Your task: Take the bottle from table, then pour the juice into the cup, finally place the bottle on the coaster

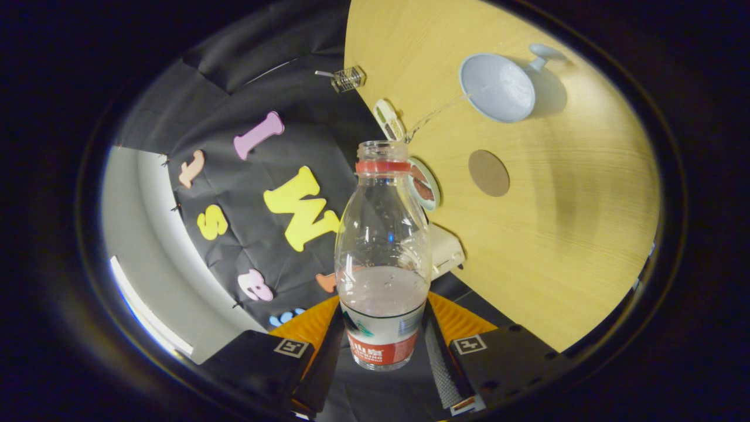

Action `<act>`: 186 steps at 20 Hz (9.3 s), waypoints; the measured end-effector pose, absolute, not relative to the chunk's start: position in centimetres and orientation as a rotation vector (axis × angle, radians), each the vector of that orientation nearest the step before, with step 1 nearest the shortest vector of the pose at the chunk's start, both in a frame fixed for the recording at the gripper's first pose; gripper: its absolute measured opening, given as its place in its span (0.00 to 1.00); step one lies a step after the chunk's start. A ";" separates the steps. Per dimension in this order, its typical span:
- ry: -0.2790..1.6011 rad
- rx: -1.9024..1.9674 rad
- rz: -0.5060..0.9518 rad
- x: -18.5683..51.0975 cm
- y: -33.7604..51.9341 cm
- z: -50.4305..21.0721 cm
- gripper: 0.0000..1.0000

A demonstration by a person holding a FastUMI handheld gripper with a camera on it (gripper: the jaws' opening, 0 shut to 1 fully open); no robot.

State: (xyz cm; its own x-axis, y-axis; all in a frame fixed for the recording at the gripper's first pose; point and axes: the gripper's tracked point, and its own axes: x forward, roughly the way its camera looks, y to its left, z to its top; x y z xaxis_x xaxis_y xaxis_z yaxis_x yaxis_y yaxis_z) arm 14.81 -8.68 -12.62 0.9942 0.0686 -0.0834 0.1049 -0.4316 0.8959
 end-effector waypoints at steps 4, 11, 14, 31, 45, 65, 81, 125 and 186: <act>0.118 2.045 -0.038 14.7 -8.7 -12.2 0.74; 0.104 2.068 -0.031 15.0 -8.9 -11.6 0.74; 0.100 2.089 -0.031 15.1 -9.0 -11.4 0.74; 0.042 2.181 -0.037 15.3 -11.2 -10.3 0.74; 0.074 2.131 -0.011 15.3 -10.9 -10.6 0.74; 0.210 0.427 0.037 10.1 -4.5 -13.8 0.75; 0.146 -0.017 -0.204 11.3 -11.0 -9.5 0.76; 0.348 -0.084 -0.189 28.5 -14.0 -28.9 0.82; -0.031 -0.021 -0.119 -6.5 -8.1 -0.3 1.00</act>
